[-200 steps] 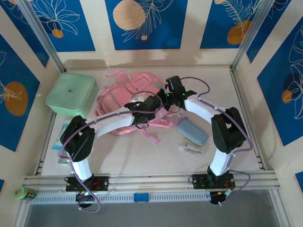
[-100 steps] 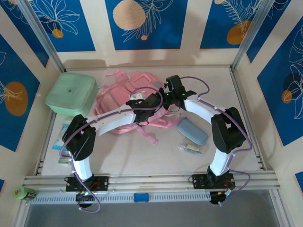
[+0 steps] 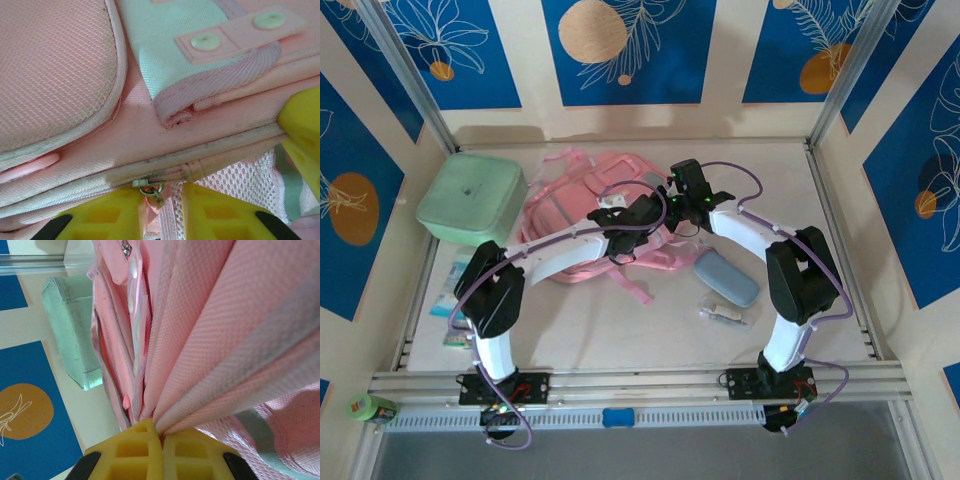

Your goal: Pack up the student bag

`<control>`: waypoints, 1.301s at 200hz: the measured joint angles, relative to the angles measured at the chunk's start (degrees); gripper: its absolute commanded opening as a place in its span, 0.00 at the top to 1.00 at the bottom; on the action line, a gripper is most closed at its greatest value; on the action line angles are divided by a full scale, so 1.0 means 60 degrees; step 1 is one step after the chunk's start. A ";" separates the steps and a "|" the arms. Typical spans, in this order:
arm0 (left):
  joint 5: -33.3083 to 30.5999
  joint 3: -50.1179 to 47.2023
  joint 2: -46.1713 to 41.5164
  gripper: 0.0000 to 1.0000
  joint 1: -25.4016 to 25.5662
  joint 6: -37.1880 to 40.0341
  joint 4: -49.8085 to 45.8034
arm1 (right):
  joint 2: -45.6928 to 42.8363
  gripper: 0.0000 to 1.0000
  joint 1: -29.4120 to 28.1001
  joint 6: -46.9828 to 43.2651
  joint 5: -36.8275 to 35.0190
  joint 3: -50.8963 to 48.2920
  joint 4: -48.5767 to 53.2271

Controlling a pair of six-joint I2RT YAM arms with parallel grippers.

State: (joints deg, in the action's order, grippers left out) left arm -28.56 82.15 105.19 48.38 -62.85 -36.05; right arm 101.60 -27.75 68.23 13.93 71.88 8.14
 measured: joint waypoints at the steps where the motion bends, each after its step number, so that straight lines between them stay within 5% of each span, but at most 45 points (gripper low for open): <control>1: 0.0000 0.0004 0.0011 0.74 0.0000 0.0004 0.0007 | 0.0000 1.00 0.0000 0.0000 0.0000 0.0000 0.0000; 62: -0.0036 0.0503 0.0572 0.78 -0.0106 -0.0055 -0.0284 | 0.0051 1.00 0.0000 0.0000 -0.0080 -0.0015 -0.0047; 115: -0.0117 0.0517 0.0572 1.00 -0.0127 -0.0124 -0.0426 | 0.0051 1.00 0.0000 -0.0011 -0.0076 -0.0062 -0.0149; 260: 0.1840 -0.1497 -0.1129 1.00 -0.0707 0.1963 -0.0044 | 0.0346 1.00 0.0448 -0.0619 0.0787 0.0040 0.0229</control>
State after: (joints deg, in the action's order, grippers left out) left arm -17.52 73.17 98.41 44.14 -51.07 -36.32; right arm 103.68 -25.06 64.51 18.65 72.12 9.52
